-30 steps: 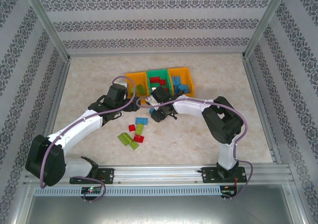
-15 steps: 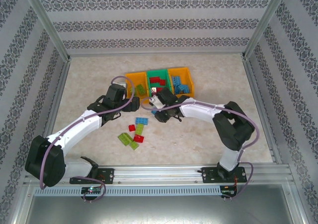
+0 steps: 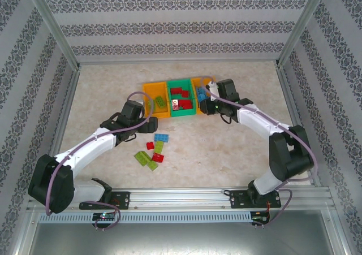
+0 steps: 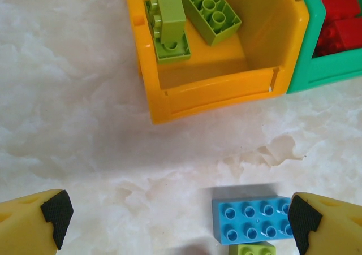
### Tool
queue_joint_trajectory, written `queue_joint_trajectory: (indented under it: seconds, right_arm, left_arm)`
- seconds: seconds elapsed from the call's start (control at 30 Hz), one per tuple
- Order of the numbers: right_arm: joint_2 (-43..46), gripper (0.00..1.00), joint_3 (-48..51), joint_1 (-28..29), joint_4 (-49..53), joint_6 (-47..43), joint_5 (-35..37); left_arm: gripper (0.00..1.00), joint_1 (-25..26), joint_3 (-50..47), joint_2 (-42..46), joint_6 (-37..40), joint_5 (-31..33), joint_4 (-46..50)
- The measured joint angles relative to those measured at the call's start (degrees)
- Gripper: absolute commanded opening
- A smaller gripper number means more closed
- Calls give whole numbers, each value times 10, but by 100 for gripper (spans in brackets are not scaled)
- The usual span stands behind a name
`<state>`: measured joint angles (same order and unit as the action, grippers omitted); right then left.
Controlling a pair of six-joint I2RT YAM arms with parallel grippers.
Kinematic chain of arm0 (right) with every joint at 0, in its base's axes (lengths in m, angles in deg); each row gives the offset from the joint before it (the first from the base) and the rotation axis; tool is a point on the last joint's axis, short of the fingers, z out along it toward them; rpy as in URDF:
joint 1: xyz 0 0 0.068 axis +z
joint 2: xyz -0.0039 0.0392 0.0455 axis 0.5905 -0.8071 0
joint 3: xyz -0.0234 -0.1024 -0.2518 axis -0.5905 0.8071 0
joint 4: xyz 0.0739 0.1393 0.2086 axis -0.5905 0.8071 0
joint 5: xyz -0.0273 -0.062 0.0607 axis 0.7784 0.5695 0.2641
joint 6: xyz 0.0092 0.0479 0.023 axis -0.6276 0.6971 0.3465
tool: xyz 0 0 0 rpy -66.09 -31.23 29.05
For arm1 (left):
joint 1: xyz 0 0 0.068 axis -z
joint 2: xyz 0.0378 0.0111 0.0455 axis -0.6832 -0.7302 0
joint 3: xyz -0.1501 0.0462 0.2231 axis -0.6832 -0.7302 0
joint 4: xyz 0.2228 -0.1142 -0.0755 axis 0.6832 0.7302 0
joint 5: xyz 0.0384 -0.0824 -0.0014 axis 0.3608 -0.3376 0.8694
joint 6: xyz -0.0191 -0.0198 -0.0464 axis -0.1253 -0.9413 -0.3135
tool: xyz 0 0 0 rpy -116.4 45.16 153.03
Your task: Sort the legos into containers by color
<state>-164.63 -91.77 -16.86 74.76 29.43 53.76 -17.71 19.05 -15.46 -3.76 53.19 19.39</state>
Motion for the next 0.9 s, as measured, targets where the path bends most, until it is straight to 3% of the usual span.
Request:
queue_joint_trajectory:
  seconds: [0.2,0.47,0.77,0.9]
  right_arm:
    - [-91,27,-88,-30,24,61,37]
    - [-169,41,-173,-46,69,103,69]
    - [-173,67,-186,-45,80,121,68]
    - [-146,70,-151,-45,71,130,65]
  left_arm:
    - [100,1,0,-7,2,-11,19]
    - [100,25,1,-50,2,-21,46]
    - [100,68,37,-103,2,-19,61]
    - [100,80,54,-122,2,-19,63]
